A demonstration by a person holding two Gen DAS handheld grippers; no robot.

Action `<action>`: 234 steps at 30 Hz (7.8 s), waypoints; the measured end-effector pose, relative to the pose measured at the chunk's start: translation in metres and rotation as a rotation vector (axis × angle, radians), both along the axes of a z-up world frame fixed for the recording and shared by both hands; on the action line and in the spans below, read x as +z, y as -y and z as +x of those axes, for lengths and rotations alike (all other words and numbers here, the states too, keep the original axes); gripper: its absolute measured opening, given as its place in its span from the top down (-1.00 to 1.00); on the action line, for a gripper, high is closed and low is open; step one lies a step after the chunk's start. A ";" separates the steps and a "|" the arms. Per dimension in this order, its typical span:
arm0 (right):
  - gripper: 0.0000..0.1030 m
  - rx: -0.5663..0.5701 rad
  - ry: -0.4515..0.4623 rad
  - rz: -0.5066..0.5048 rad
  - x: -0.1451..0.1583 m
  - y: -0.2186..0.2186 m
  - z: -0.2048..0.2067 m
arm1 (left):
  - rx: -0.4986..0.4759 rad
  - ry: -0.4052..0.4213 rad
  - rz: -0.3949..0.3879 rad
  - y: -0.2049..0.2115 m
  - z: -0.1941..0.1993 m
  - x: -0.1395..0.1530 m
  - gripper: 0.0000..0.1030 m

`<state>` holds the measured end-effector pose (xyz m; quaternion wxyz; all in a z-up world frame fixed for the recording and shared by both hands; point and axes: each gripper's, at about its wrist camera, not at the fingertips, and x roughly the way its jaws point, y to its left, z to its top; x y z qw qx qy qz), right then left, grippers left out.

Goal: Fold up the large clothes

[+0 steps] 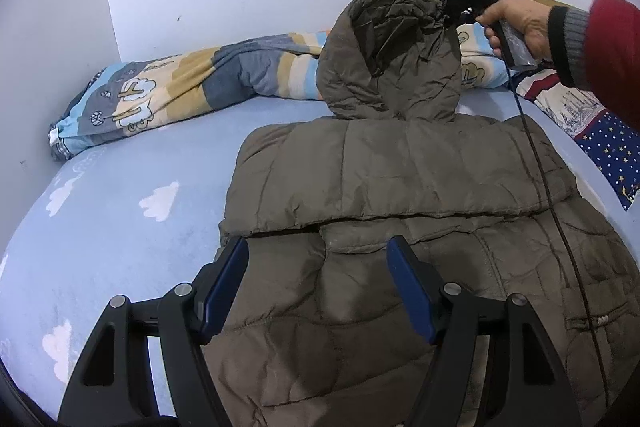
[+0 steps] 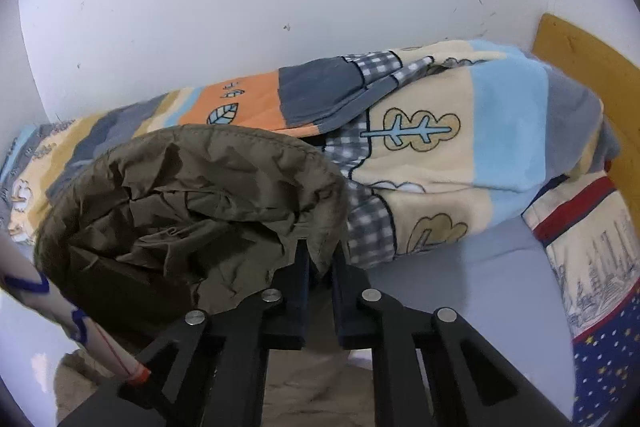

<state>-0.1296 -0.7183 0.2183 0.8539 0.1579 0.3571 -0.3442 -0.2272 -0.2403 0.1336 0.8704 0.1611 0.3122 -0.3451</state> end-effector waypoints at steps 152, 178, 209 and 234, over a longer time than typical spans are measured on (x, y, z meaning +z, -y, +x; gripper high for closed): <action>-0.17 0.176 -0.146 0.191 -0.133 -0.402 -0.430 | 0.191 -0.031 0.173 -0.147 -0.154 -0.066 -0.41; -0.24 0.166 -0.161 0.161 -0.150 -0.406 -0.430 | 0.188 -0.017 0.159 -0.147 -0.156 -0.082 -0.49; -0.27 0.040 -0.070 0.147 -0.137 -0.376 -0.463 | 0.278 -0.074 0.122 -0.172 -0.140 -0.080 -0.52; -0.46 -0.471 0.384 0.551 -0.153 -0.280 -0.605 | 0.495 -0.475 -0.286 -0.277 -0.082 -0.082 -0.52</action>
